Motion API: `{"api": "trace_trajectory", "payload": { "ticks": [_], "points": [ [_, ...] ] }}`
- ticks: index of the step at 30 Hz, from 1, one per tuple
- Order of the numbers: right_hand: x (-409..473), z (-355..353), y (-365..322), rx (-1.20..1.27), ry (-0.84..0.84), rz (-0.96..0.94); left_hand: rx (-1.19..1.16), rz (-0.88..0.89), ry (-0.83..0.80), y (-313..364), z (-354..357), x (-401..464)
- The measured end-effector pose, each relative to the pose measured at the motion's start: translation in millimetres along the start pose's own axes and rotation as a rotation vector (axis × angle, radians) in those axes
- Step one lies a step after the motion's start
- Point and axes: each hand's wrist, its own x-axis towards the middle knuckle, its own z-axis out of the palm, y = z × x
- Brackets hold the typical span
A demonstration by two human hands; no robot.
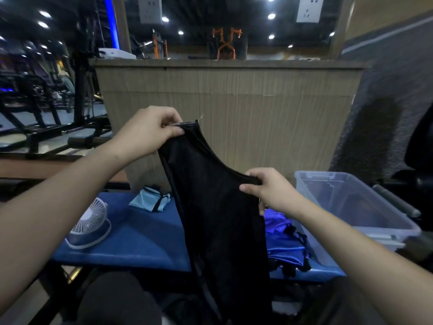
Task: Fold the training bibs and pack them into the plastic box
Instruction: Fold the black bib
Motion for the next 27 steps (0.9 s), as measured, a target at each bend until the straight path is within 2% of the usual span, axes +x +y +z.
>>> {"api": "trace_trajectory", "payload": {
  "ticks": [5,13,19,27],
  "points": [
    [-4,2,-21,0.017,0.019,0.004,-0.143,-0.026,0.058,16,-26,-9],
    [15,34,-72,0.046,-0.009,-0.079,-0.016,0.027,0.175,14,-89,-22],
    [72,69,-94,0.112,0.004,-0.117,0.061,-0.007,0.193,-33,-111,6],
    [183,114,-75,0.143,-0.019,-0.080,0.131,-0.075,0.184,-122,-96,85]
  ]
}}
